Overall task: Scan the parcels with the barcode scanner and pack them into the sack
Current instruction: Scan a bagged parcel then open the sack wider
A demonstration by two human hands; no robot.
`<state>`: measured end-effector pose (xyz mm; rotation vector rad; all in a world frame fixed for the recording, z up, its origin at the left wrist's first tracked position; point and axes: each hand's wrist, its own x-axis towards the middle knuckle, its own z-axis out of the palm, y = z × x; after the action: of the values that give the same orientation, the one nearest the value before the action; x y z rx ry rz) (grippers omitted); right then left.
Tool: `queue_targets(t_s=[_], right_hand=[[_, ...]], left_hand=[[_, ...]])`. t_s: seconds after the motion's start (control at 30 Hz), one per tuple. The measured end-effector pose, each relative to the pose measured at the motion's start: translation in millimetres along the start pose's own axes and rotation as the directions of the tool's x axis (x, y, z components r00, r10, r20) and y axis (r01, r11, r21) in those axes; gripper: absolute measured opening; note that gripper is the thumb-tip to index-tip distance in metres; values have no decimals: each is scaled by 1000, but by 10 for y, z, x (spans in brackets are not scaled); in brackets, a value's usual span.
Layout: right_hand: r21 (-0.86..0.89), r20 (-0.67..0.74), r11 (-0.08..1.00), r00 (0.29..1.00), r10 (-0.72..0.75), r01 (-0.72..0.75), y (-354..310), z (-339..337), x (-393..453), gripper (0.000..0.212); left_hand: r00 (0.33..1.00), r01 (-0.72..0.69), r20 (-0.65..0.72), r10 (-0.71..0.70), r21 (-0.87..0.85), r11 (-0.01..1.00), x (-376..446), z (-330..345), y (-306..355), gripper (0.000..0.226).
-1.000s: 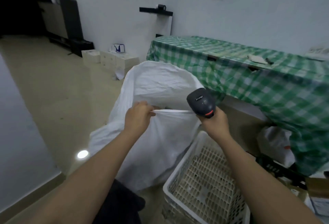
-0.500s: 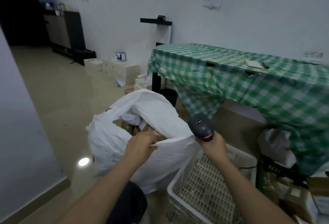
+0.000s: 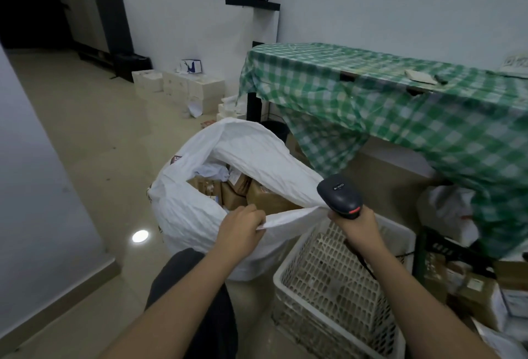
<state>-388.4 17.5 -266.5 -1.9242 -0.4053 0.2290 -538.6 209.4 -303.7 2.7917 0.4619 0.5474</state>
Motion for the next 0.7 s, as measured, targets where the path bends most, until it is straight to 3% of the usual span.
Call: queue_targets(t_s=[0.1,0.33,0.4,0.47,0.57,0.63,0.7], right_hand=[[30,-78,999,997,-8,11,-26,46,92,20],[-90,-263,995,964,24,-49,-121,222,529,36],[-138,-232,984,970,79,-113,-115,197,656,37],[-221,-138,961,981,138,-166,-91,180,712,34],[-194,-38,956,976,217,-220,19,224,725,29],[-47,-2,970,971,238,-238,56,271,690,27],[77,-11,974,977,213,-212,70,307,683,35]], left_hand=[[999,-7,42,7,-12,1000,37,-2,-38,11],[990,-32,140,34,-14,999,3,-74,-201,29],[976,-30,213,37,-34,999,15,-108,-266,36],[956,-3,292,20,-61,998,36,-144,-300,57],[957,25,289,14,-129,991,73,-161,-266,77],[957,43,291,16,-196,980,119,-156,-228,67],[941,52,336,43,-269,962,168,-143,-163,43]])
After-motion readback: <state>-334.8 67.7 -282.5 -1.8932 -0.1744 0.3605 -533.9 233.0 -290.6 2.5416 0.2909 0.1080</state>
